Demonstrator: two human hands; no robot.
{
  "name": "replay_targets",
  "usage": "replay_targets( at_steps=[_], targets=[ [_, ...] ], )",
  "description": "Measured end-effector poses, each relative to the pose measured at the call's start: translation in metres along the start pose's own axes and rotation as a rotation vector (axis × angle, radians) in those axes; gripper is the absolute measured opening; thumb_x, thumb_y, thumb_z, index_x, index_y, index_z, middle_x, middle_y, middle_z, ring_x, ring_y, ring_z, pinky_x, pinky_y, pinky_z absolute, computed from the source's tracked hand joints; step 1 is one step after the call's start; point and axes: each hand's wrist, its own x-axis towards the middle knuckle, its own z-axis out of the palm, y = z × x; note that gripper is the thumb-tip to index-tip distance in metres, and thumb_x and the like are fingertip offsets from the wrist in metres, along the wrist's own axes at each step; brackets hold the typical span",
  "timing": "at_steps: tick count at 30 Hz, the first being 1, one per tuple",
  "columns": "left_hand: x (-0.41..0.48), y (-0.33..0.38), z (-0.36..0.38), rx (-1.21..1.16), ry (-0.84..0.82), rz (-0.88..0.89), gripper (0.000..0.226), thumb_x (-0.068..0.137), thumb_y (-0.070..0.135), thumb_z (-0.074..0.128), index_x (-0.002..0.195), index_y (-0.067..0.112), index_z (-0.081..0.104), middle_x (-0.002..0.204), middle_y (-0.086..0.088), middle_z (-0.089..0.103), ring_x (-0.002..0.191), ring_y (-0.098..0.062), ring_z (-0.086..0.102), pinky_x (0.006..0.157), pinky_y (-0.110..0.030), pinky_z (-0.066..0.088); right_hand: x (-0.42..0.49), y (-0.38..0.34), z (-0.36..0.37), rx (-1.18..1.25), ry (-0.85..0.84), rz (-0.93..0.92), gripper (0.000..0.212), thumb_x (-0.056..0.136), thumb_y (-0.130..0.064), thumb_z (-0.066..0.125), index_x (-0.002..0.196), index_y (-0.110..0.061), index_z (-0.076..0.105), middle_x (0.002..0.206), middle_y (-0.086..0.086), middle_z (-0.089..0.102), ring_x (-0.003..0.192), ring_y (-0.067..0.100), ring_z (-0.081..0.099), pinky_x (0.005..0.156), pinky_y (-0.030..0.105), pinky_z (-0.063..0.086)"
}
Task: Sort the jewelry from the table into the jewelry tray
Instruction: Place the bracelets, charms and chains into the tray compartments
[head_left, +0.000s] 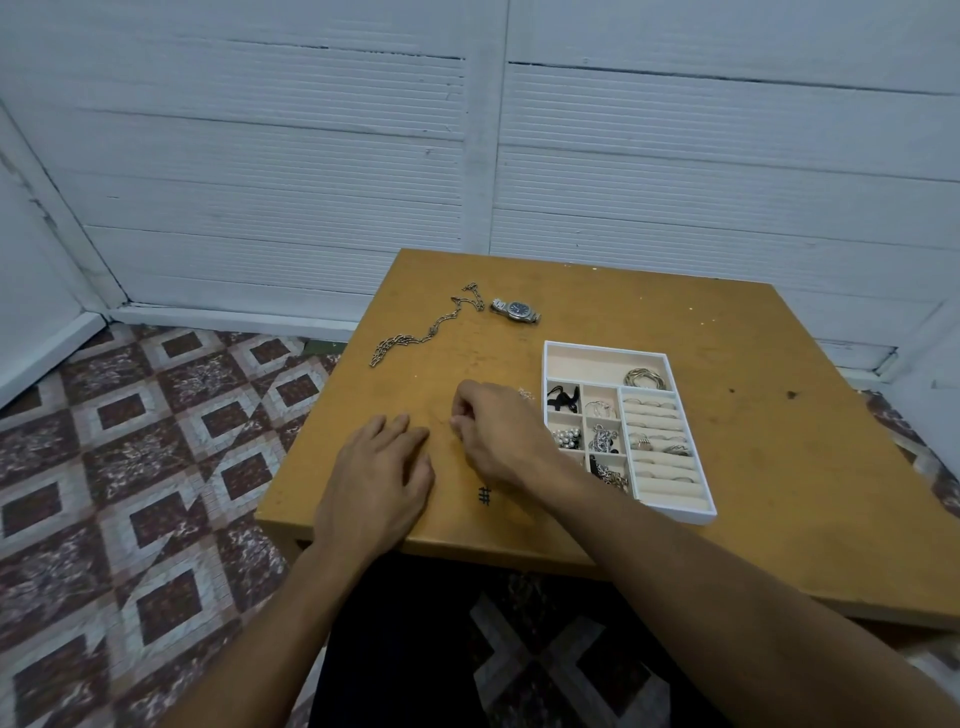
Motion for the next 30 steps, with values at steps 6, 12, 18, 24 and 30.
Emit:
replay_targets(
  at_steps=[6, 12, 18, 24, 30],
  targets=[
    [0.013, 0.024, -0.014, -0.331, 0.071, -0.127, 0.029, 0.097, 0.027, 0.047, 0.12, 0.019, 0.062, 0.114, 0.002, 0.063, 0.11, -0.017, 0.053, 0.092, -0.031, 0.04, -0.004, 0.004, -0.025, 0.22, 0.014, 0.041, 0.007, 0.091, -0.019, 0.061, 0.086, -0.017, 0.065, 0.083, -0.003, 0.062, 0.077, 0.012, 0.056, 0.063, 0.02, 0.043],
    [0.031, 0.065, -0.014, -0.771, 0.066, -0.247, 0.028, 0.1, 0.03, 0.038, 0.107, 0.023, 0.065, 0.105, 0.009, 0.064, 0.099, -0.006, 0.056, 0.082, -0.022, 0.045, -0.011, 0.022, -0.053, 0.567, -0.07, 0.174, 0.009, 0.09, -0.003, 0.061, 0.084, -0.008, 0.065, 0.07, 0.008, 0.064, 0.061, 0.016, 0.06, 0.065, 0.027, 0.055],
    [0.04, 0.096, -0.008, -1.133, -0.064, -0.398, 0.035, 0.102, 0.03, 0.036, 0.113, 0.01, 0.062, 0.108, -0.004, 0.068, 0.101, -0.015, 0.063, 0.091, -0.033, 0.049, -0.02, 0.046, -0.069, 0.62, -0.062, 0.195, 0.01, 0.088, 0.006, 0.059, 0.085, -0.002, 0.065, 0.067, 0.007, 0.065, 0.065, 0.02, 0.065, 0.08, 0.044, 0.057],
    [0.045, 0.104, -0.005, -1.113, -0.117, -0.374, 0.041, 0.102, 0.04, 0.033, 0.115, 0.014, 0.061, 0.112, -0.003, 0.068, 0.102, -0.014, 0.063, 0.096, -0.038, 0.049, -0.025, 0.053, -0.09, 0.367, -0.015, 0.164, 0.006, 0.086, -0.014, 0.069, 0.082, -0.019, 0.071, 0.077, -0.002, 0.064, 0.064, 0.01, 0.055, 0.062, 0.025, 0.044],
    [0.049, 0.118, -0.006, -1.222, -0.191, -0.346, 0.049, 0.101, 0.044, 0.03, 0.118, 0.009, 0.061, 0.115, -0.009, 0.066, 0.107, -0.019, 0.064, 0.1, -0.039, 0.048, -0.027, 0.052, -0.105, 0.419, -0.01, 0.159, 0.004, 0.086, -0.011, 0.069, 0.087, -0.012, 0.072, 0.073, 0.002, 0.062, 0.071, 0.016, 0.056, 0.068, 0.031, 0.047]
  ],
)
